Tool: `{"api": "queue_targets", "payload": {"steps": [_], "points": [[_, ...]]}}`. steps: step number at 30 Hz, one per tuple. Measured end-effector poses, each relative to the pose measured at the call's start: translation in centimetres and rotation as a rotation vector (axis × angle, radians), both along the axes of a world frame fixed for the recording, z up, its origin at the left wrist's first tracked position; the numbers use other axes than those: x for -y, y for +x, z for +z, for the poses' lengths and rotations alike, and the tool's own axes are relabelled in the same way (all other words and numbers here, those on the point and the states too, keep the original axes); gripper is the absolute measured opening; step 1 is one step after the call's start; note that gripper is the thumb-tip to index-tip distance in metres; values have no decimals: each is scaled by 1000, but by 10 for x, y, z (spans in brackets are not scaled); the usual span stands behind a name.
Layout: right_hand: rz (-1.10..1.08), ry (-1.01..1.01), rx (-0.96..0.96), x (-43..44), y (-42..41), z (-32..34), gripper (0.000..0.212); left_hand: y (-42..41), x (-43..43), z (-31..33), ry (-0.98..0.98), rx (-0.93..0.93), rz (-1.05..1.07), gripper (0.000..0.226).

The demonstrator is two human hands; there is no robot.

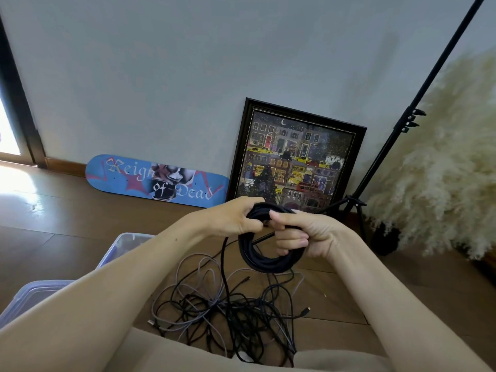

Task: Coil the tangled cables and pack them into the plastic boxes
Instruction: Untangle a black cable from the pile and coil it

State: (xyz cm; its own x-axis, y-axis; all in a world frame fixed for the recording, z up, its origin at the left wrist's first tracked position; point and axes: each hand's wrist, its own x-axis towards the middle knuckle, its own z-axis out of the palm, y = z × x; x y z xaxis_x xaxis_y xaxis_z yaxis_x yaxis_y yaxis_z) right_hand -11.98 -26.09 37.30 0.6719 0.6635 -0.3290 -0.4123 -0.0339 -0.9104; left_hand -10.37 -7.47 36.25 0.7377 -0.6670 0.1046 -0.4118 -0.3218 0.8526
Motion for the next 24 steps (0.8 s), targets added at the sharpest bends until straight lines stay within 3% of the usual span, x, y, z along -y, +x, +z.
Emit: {"api": "queue_targets", "payload": {"steps": [7, 12, 16, 20, 24], "points": [[56, -11, -17, 1, -6, 1, 73, -4, 4, 5, 27, 49, -80, 14], [-50, -166, 12, -14, -9, 0, 44, -3, 3, -4, 108, 180, 35, 15], [-155, -201, -8, -18, -7, 12, 40, 5, 1, -3, 137, 241, 114, 13], [-253, -156, -66, -6, -4, 17, 43, 9, 0, -2, -72, 50, 163, 22], [-363, 52, -168, 9, 0, 20, 50, 14, 0, -9, -199, -115, 260, 23]]}}
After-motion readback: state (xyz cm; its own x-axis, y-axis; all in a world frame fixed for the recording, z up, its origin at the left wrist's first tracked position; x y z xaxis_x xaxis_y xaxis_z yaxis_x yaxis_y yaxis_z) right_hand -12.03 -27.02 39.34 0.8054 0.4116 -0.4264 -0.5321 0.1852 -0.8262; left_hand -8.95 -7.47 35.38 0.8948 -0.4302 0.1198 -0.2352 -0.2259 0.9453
